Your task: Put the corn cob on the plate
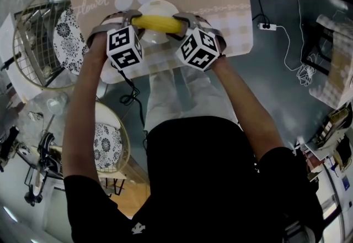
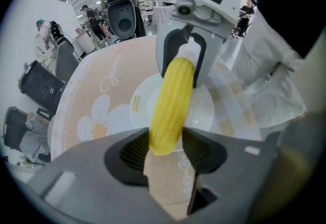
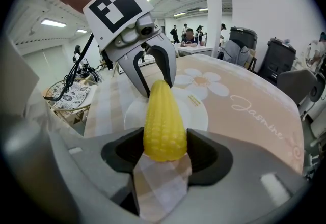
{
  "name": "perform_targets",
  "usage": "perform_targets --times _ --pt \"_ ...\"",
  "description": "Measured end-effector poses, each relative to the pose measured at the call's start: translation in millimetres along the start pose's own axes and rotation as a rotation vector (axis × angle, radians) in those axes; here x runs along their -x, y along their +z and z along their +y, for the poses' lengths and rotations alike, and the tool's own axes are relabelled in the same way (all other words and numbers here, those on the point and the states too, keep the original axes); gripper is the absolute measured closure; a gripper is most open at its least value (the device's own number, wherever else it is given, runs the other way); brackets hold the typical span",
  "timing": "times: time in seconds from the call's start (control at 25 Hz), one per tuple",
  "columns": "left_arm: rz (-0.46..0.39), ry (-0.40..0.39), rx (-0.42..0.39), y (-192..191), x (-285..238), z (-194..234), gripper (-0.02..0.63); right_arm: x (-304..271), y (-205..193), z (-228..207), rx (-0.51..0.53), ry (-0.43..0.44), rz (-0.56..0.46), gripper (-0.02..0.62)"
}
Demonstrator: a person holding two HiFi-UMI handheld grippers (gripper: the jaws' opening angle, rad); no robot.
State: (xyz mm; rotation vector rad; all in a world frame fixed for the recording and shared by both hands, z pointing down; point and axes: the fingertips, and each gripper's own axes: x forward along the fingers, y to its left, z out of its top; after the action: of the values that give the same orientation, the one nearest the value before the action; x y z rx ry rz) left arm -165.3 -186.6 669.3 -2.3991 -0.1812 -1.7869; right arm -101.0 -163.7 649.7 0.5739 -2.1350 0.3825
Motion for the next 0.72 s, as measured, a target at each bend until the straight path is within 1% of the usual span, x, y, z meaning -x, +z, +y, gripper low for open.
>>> perform_targets --times 0.2,0.36,0.48,0.56,0.64,0.72 --pt "-0.002 -0.004 0.028 0.6 -0.9 -0.6 0.385 0.0 0.0 -0.3 -0.012 -0.006 -0.007 0.339" --pt "-0.028 -0.011 0.083 3.3 2.2 -0.3 0.378 6.9 4.2 -6.5 -0.020 -0.030 -0.030 0.324" --pt "-0.035 0.015 0.100 3.3 8.0 2.2 0.359 14.1 11.0 -9.1 -0.022 -0.029 -0.051 0.319" --pt "-0.044 0.033 0.115 3.9 12.2 3.4 0.357 19.1 14.7 -9.3 -0.022 -0.025 -0.065 0.319" --pt "-0.052 0.049 0.147 3.5 18.1 5.8 0.371 23.9 17.9 -8.9 -0.023 -0.027 -0.077 0.319" --pt "-0.071 0.073 0.198 4.5 27.4 9.9 0.387 29.7 20.6 -7.6 -0.025 -0.032 -0.086 0.319"
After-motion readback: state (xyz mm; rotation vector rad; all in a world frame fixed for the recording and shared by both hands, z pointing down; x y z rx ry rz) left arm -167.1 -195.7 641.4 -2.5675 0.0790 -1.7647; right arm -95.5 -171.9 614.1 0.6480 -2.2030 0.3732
